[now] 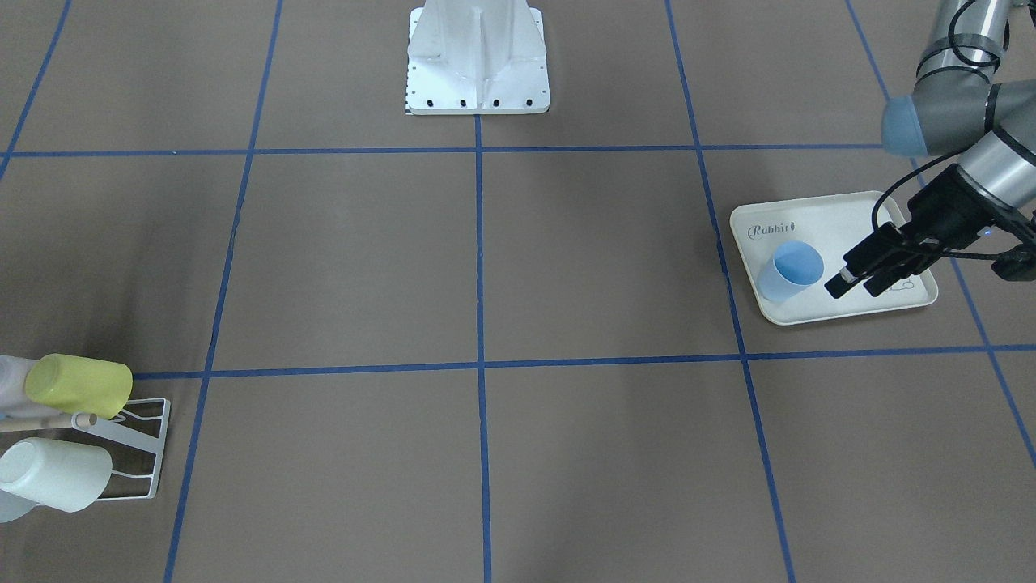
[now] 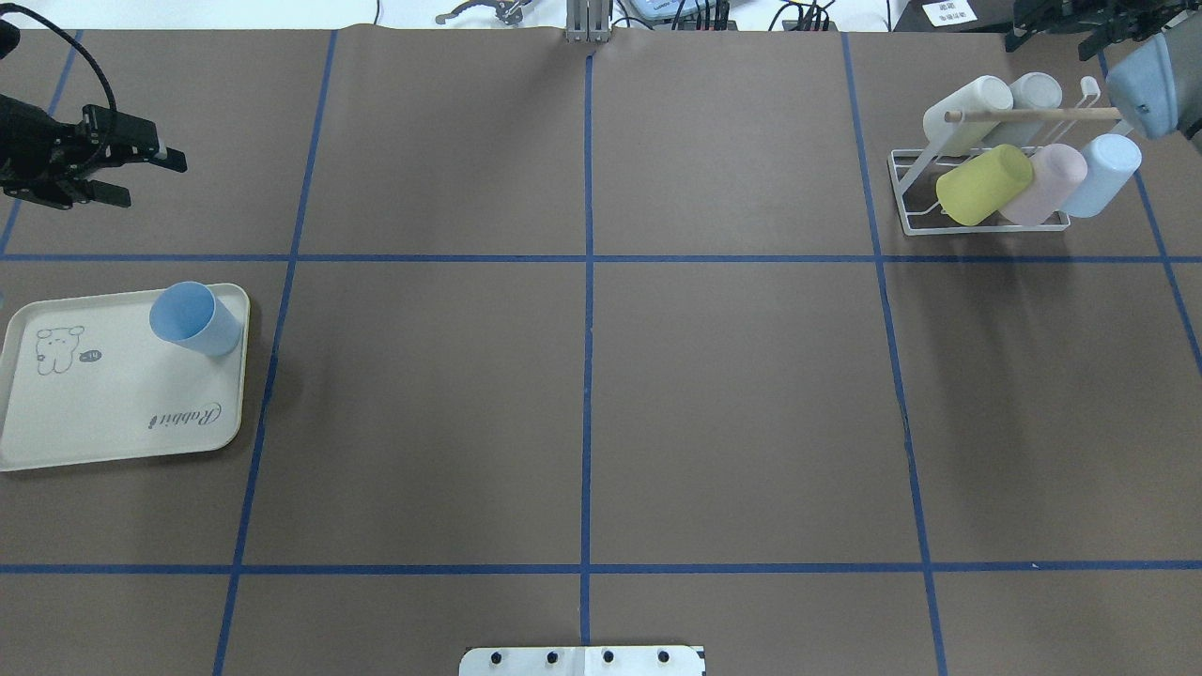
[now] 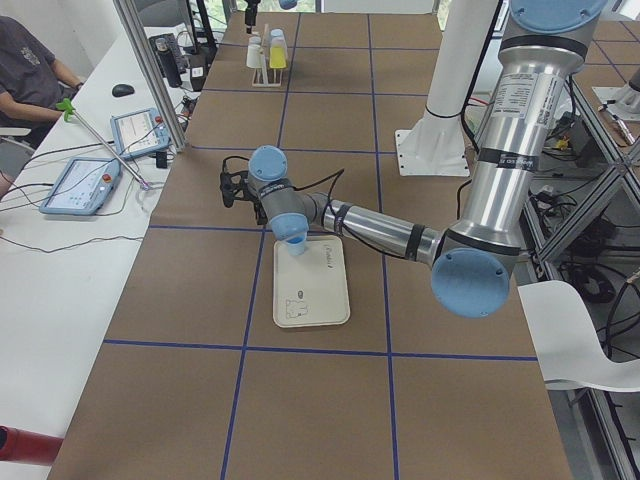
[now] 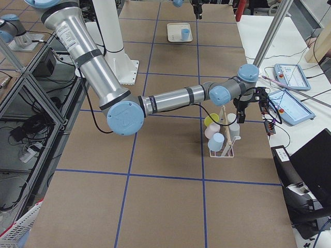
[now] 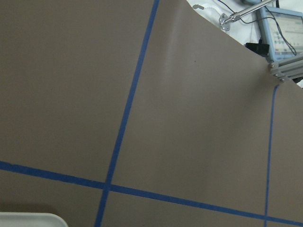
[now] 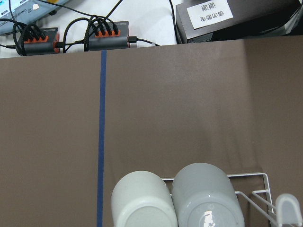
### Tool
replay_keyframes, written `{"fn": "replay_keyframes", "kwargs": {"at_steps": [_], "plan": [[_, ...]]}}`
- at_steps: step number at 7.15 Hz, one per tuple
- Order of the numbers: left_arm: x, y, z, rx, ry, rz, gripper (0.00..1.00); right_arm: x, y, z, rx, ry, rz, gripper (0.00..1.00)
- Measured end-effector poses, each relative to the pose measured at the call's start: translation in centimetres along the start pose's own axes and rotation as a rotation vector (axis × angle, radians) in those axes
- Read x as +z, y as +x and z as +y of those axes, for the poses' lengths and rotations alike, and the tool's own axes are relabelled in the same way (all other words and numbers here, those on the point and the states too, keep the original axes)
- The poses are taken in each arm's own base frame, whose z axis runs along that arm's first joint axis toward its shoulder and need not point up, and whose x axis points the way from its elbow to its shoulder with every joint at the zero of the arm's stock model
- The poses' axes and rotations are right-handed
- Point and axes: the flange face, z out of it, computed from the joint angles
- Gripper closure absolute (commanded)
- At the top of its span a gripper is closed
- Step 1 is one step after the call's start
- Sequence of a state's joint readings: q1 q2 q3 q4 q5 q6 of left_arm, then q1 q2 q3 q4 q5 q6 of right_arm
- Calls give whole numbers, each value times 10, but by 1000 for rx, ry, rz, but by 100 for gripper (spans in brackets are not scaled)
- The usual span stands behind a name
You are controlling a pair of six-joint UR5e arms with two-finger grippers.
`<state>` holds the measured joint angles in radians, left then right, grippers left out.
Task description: Transfer IKEA cup to right arm and place on rack
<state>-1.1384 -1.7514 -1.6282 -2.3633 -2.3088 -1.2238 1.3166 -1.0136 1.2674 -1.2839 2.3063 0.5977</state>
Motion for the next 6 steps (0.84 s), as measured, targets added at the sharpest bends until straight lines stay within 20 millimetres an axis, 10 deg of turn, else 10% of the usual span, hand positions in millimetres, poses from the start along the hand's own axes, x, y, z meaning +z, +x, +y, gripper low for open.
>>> {"fn": "replay_keyframes", "kwargs": {"at_steps": [6], "plan": [[32, 0, 62, 220, -75, -449, 0, -3, -5, 0, 1, 5, -5, 2]]}}
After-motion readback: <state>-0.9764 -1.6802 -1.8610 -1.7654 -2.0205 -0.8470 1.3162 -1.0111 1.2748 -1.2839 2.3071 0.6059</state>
